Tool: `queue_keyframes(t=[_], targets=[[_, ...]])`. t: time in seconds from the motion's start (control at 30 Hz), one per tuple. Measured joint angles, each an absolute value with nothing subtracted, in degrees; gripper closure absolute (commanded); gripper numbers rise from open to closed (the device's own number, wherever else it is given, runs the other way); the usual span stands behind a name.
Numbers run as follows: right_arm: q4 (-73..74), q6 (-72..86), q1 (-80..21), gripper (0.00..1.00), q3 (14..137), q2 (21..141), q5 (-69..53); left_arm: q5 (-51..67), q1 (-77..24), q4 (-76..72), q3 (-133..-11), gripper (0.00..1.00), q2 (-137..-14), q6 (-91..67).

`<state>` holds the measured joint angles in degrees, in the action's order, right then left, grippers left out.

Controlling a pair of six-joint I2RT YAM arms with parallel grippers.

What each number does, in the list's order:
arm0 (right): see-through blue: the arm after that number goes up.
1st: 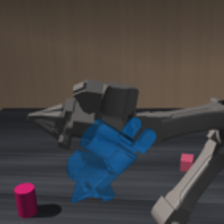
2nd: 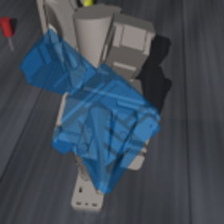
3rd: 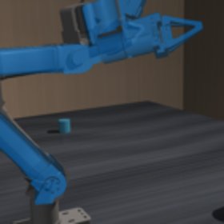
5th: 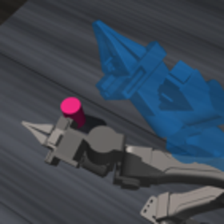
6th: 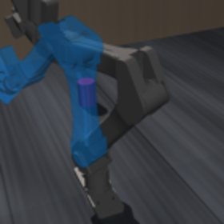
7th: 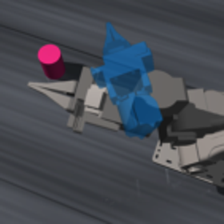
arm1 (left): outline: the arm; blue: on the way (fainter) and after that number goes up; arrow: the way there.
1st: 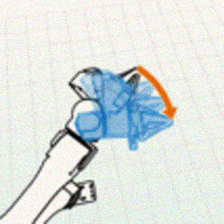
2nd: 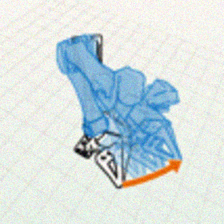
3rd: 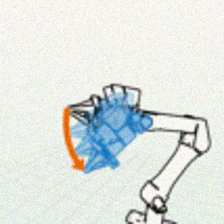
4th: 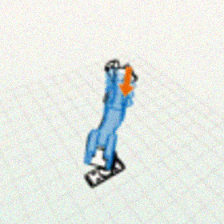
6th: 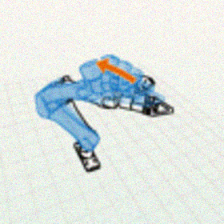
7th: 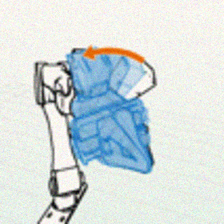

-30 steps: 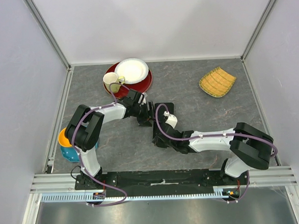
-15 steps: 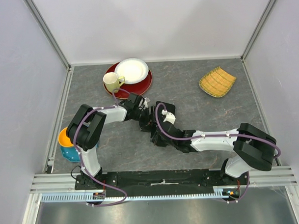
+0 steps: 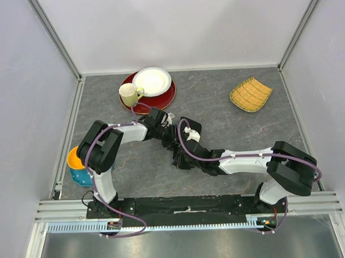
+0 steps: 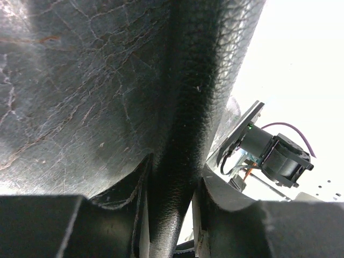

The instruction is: Sort the hair-cutting tools

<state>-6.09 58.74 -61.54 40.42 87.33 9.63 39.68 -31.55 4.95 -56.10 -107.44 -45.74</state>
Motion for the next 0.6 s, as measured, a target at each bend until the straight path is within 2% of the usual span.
queue_keyframes(t=[0.23, 0.6], targets=[[-6.6, 59.3, -61.3, 1.0, 39.4, 87.3, 8.3, 37.3, -31.9, 7.4, -57.2, 0.74, -107.1, -45.7], [-3.7, 61.1, -61.3, 1.0, 30.6, 82.7, 6.3, 35.5, -32.6, 9.8, -58.4, 0.75, -106.8, -45.7]])
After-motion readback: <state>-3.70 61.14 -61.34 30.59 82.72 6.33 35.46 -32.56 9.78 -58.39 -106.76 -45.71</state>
